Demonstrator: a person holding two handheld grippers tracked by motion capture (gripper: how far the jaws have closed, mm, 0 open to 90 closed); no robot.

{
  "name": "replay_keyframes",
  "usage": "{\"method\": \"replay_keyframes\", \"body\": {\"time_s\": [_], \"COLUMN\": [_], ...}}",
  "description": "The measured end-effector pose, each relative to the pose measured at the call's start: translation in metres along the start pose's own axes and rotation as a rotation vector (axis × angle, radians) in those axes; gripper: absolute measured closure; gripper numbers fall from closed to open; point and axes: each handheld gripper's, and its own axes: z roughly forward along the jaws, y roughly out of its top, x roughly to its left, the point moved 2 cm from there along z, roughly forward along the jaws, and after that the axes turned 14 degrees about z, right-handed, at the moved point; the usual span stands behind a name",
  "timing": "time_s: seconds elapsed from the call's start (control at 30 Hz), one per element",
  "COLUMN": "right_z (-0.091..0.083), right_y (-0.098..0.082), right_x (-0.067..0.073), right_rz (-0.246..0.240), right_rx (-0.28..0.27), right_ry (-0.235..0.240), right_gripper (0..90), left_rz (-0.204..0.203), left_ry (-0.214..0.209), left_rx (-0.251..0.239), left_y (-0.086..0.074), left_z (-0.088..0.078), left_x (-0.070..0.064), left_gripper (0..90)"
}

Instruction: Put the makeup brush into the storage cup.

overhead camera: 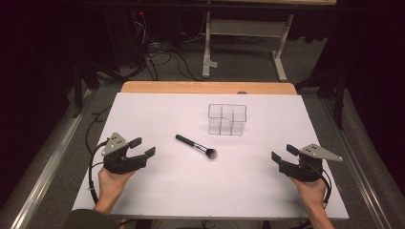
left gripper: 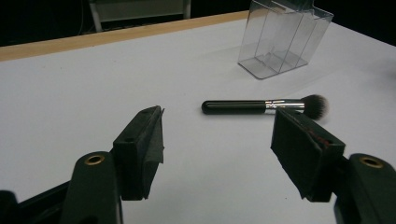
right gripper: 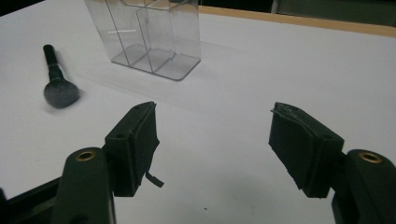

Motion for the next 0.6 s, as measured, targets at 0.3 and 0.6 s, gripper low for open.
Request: {"method": "replay_keyframes", "body": {"time_s": [0.3, 0.6], "right_z": [0.0, 0.0], "right_y": [0.0, 0.0], "right_x": [0.0, 0.0], "right_rz": [-0.001, 0.004], "right_rx": [-0.001, -0.001], "right_ry": [0.0, -0.002], "right_gripper": [34.0, 34.0], "left_rz": [-0.013, -0.04], "left_ry": [-0.01, -0.016], "left_rx": [-0.005, -0.024], "left_y": [0.003, 0.012], "left_z": [0.002, 0.003], "left_x": [-0.003, -0.002], "left_gripper": [33.5, 33.2]}}
